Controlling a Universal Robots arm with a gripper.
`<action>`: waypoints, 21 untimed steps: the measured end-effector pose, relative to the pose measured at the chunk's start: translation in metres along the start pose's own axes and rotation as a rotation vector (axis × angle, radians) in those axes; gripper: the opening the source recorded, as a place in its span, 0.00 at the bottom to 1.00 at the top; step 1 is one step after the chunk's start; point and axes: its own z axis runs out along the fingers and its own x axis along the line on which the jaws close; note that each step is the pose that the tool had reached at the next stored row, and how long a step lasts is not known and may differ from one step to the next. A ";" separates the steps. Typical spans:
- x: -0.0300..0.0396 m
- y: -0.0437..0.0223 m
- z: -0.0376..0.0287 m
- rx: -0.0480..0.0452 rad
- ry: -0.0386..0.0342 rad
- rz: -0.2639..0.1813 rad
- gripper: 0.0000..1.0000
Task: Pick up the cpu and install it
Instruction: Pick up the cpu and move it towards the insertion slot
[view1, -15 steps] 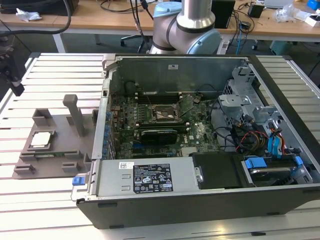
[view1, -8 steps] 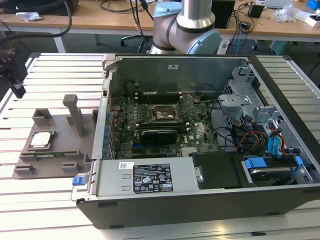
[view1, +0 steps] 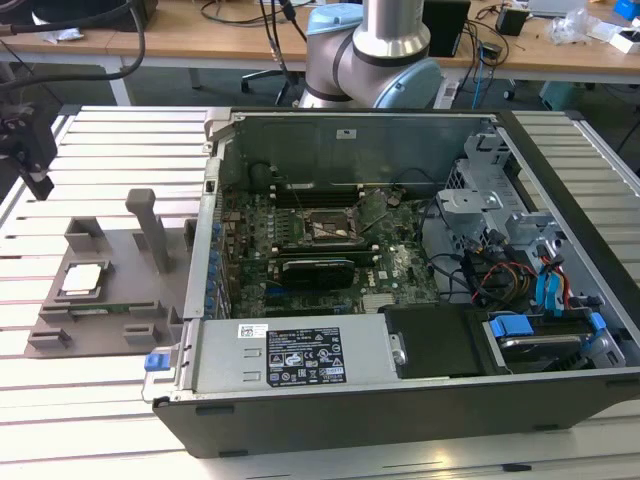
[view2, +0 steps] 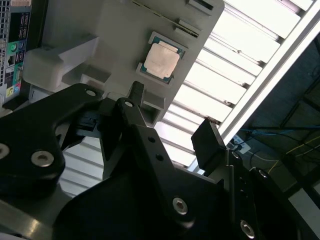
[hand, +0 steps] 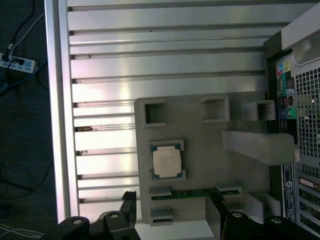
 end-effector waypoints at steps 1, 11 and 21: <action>0.0000 0.0000 0.0006 0.0000 0.0000 0.000 0.66; 0.0002 0.0001 0.0087 0.0000 0.0000 0.000 0.66; 0.0004 0.0001 0.0169 0.0000 0.0000 0.000 0.66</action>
